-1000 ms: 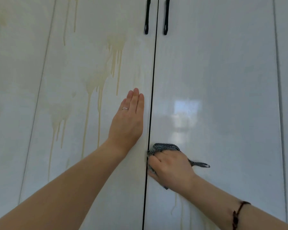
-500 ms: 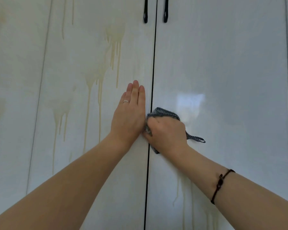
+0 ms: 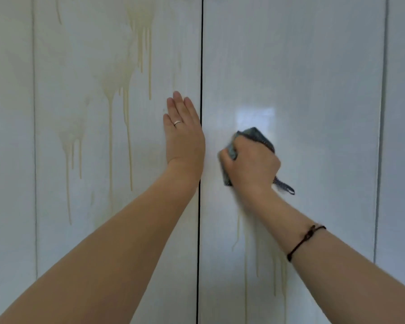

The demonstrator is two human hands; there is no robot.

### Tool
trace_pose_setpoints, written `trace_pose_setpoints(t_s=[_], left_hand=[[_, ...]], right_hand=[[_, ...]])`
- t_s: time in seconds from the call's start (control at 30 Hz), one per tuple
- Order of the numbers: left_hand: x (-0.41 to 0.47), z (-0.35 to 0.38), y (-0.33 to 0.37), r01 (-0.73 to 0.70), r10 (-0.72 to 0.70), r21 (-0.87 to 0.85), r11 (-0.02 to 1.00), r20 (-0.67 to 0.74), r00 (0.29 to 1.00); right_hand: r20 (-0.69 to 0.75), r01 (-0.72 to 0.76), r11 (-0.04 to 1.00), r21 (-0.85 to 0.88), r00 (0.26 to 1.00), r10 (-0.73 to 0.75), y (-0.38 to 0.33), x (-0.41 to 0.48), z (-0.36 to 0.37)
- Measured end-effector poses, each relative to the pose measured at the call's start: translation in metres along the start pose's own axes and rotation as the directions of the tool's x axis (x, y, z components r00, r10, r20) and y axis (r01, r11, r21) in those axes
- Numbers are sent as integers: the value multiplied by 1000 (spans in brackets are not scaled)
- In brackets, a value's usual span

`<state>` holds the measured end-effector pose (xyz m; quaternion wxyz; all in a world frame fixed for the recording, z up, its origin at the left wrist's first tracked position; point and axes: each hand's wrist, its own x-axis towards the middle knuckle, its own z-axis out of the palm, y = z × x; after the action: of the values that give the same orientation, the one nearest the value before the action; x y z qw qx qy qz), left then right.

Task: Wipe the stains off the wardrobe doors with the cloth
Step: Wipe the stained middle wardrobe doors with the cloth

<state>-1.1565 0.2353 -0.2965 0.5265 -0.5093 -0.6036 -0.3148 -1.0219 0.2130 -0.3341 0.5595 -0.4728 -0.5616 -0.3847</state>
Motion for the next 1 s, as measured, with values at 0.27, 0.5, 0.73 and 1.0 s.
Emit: trace_pose_setpoints(t_s=[0.27,0.5,0.73,1.0], left_hand=[[-22,-6,-4,-14,14,0,1000,52,999],[-34,2,-6,-68,67,24,997,32,997],[-37,0,-3,-43,42,16,999,56,998],[-74,-1,2,-77,84,-80,994,87,993]], right_hand=[[14,726,678,115,682,-732,39,-124,17],[-102,149,986,-79,982,-157,44,12,-9],[10,346,937,52,938,-347,18,-95,7],[152,624,781,-28,775,-614,102,-105,-25]])
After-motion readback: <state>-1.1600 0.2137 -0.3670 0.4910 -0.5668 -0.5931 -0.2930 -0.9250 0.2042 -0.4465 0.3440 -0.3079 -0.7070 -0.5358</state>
